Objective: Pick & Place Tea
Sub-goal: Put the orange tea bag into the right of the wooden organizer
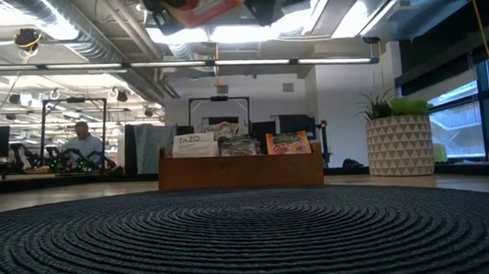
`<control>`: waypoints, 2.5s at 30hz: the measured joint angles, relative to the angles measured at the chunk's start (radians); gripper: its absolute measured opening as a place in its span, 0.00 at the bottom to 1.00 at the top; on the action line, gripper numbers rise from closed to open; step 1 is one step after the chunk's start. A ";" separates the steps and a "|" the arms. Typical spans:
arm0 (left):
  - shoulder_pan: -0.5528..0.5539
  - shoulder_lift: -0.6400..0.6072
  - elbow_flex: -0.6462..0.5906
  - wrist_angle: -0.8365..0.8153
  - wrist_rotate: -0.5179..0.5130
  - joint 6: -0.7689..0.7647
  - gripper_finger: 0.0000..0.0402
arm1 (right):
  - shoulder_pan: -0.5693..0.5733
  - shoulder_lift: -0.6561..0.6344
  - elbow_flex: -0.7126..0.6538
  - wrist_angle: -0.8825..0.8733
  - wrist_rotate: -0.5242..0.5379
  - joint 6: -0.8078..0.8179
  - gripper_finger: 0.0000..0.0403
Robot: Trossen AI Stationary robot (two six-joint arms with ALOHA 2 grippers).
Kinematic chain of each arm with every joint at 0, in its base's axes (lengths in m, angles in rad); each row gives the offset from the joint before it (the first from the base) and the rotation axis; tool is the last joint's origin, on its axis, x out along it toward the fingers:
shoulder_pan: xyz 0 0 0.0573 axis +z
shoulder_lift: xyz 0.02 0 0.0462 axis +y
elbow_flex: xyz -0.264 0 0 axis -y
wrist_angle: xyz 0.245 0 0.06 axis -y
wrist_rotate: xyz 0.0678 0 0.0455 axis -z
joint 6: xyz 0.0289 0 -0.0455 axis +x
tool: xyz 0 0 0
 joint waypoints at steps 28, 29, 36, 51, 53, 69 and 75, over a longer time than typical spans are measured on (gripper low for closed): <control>0.001 -0.037 0.004 -0.022 0.036 0.041 0.02 | -0.005 -0.004 0.000 0.017 -0.020 0.176 0.01; 0.001 -0.057 0.004 -0.016 0.051 0.053 0.02 | -0.002 -0.017 0.000 0.013 -0.006 0.177 0.01; 0.008 -0.212 0.002 -0.014 0.054 0.063 0.04 | 0.012 -0.161 -0.032 -0.079 0.046 0.146 0.01; 0.007 -0.612 -0.356 0.458 -0.061 -0.035 0.04 | 0.043 -0.452 -0.578 0.341 0.460 0.061 0.00; 0.016 -0.636 -0.406 0.547 -0.062 -0.037 0.03 | 0.017 -0.423 -0.656 0.461 0.456 0.032 0.00; 0.055 -0.640 -0.496 0.649 -0.139 -0.195 0.03 | -0.210 -0.172 -0.833 0.776 0.265 -0.106 0.01; 0.055 -0.629 -0.496 0.651 -0.153 -0.213 0.04 | -0.234 -0.119 -0.830 0.789 0.256 -0.160 0.02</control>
